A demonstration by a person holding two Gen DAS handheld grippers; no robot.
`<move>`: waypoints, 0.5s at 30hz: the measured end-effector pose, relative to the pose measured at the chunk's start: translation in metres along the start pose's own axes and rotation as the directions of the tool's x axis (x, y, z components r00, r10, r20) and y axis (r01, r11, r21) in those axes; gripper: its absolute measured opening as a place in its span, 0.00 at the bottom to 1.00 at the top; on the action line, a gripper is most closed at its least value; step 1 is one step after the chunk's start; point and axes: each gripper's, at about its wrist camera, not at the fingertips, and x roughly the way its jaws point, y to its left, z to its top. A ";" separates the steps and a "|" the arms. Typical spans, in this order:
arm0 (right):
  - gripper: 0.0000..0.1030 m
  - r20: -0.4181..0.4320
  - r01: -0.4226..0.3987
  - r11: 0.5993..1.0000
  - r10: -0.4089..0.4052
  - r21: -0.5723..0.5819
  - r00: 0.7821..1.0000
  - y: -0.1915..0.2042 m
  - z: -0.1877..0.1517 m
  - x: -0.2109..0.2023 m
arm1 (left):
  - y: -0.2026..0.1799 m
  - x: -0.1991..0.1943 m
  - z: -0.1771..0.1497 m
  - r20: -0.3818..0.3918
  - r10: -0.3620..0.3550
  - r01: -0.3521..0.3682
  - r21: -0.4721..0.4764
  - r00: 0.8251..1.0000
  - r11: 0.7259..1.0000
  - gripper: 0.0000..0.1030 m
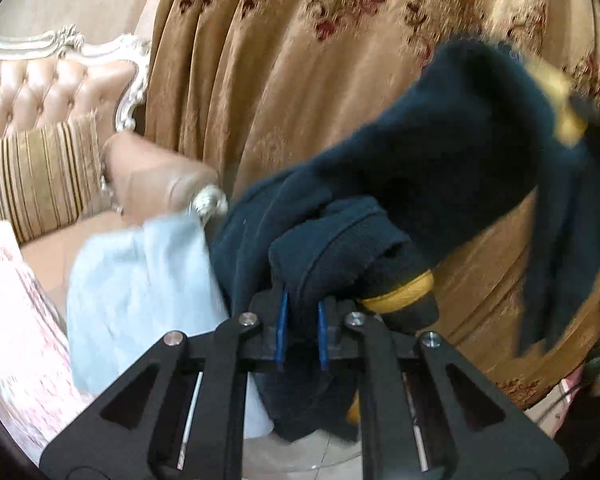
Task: Fold clothes
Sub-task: 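Lift the navy sweatshirt with both grippers and carry it over the bed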
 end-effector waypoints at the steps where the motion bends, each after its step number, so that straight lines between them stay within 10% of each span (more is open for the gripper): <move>1: 0.05 0.002 0.007 1.000 -0.007 0.002 1.000 -0.005 0.000 0.000 | -0.002 -0.006 0.011 0.015 -0.001 0.001 0.005 1.000 1.000 0.13; 15: 0.05 -0.008 0.187 0.975 -0.189 -0.120 0.982 -0.007 -0.050 0.025 | -0.021 -0.080 0.128 0.241 0.048 -0.070 0.084 0.969 0.994 0.13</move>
